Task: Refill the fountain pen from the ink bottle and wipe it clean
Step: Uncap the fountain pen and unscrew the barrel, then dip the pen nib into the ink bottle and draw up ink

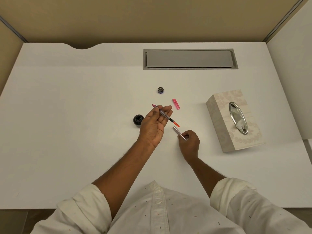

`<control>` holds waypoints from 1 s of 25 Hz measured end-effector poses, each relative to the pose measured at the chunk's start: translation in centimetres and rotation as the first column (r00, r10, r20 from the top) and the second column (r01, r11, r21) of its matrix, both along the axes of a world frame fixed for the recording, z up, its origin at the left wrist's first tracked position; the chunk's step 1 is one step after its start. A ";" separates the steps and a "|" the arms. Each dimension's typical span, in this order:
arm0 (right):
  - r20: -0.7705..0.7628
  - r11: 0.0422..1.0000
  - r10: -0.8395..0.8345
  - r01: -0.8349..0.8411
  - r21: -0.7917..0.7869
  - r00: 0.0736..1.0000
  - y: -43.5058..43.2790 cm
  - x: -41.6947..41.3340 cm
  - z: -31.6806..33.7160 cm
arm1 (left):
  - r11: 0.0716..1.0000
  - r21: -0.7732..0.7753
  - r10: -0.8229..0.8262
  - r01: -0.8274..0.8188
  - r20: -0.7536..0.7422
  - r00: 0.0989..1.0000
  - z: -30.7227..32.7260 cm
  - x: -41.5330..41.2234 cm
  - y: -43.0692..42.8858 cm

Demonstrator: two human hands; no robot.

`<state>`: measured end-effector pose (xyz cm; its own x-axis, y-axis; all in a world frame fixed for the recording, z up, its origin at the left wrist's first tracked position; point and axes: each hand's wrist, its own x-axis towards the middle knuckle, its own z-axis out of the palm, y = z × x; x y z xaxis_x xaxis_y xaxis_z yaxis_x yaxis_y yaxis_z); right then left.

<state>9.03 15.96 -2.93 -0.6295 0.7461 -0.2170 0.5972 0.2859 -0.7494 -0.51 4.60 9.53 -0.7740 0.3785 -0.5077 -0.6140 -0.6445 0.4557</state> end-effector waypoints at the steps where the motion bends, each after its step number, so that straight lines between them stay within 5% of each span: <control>1: -0.010 1.000 0.001 -0.001 0.001 1.000 0.0 0.0 -0.1 | 1.000 -0.003 0.000 0.000 0.000 1.000 0.0 0.0 0.0; 25: 0.016 1.000 0.029 -0.029 -0.008 0.999 -0.1 1.2 0.7 | 0.997 0.050 0.057 -0.063 0.113 0.992 -2.3 0.9 -1.7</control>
<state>10.24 15.85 -2.18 -0.6471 0.7260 -0.2328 0.6006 0.2974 -0.7422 0.37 2.90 7.19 -0.7361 0.3617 -0.5721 -0.6183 -0.7033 0.3510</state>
